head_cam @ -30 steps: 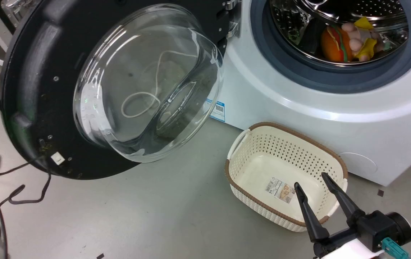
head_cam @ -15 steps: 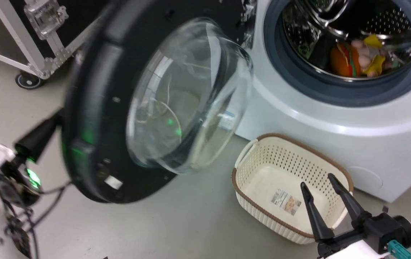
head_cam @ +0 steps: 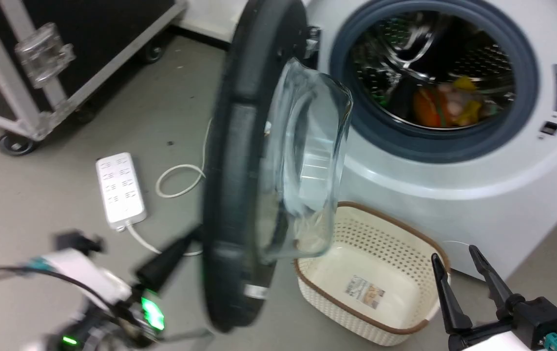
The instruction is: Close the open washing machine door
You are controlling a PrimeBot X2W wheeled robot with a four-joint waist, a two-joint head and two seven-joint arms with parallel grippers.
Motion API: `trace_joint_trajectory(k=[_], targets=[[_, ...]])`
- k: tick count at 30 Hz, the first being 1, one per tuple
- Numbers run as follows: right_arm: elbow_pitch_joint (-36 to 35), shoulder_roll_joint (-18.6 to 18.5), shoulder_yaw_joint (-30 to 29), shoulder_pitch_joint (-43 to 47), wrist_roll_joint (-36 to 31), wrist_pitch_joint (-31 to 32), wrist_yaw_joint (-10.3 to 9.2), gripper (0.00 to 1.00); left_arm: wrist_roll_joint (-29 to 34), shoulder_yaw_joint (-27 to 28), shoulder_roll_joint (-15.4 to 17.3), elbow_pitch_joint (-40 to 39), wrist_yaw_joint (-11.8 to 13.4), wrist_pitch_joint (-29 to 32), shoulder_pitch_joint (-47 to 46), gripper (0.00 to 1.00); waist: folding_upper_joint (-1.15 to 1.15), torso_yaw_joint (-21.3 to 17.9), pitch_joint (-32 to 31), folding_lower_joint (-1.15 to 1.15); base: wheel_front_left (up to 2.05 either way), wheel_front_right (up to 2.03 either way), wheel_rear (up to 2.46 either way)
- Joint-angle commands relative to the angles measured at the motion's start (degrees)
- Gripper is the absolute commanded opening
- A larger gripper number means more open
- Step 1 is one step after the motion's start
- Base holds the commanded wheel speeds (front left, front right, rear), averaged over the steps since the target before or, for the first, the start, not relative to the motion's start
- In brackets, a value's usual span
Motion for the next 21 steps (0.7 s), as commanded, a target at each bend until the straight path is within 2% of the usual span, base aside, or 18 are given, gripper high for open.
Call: trace_joint_trajectory(k=[1, 8, 13, 15, 21], targets=[[0.20, 0.23, -0.19, 0.58, -0.27, -0.27, 0.05, 1.00, -1.64, -2.53, -0.36, -0.70, -0.01, -1.74, 1.56, 0.00, 0.00, -1.60, -0.25, 0.01, 0.00, 0.00, 0.00], [0.69, 0.27, 0.54, 0.08, -0.75, -0.27, 0.05, 1.00, -7.59, -14.38, -0.37, -2.22, -1.80, -11.49, 6.62, 0.00, 0.00, -8.81, 0.36, 0.01, 0.00, 0.00, 0.00], [0.70, 0.27, 0.55, -0.57, -1.45, -0.27, 0.05, 1.00, -9.40, -20.63, -0.37, -0.54, -4.71, -17.79, 6.91, 0.00, 0.00, -15.43, 2.45, 0.01, 0.00, 0.00, 0.00], [0.50, 0.21, 0.04, -1.12, -1.60, -0.27, 0.05, 1.00, -11.30, -24.18, -0.37, 0.95, -6.60, -21.77, 5.56, 0.00, 0.00, -19.54, 4.29, 0.01, 0.00, 0.00, 0.00], [0.13, -0.10, -0.88, -2.88, -1.10, -0.27, 0.05, 1.00, -13.50, -30.44, -0.38, 5.22, -8.90, -29.82, -2.02, 0.00, 0.00, -27.23, 9.42, 0.01, 0.00, 0.00, 0.00]])
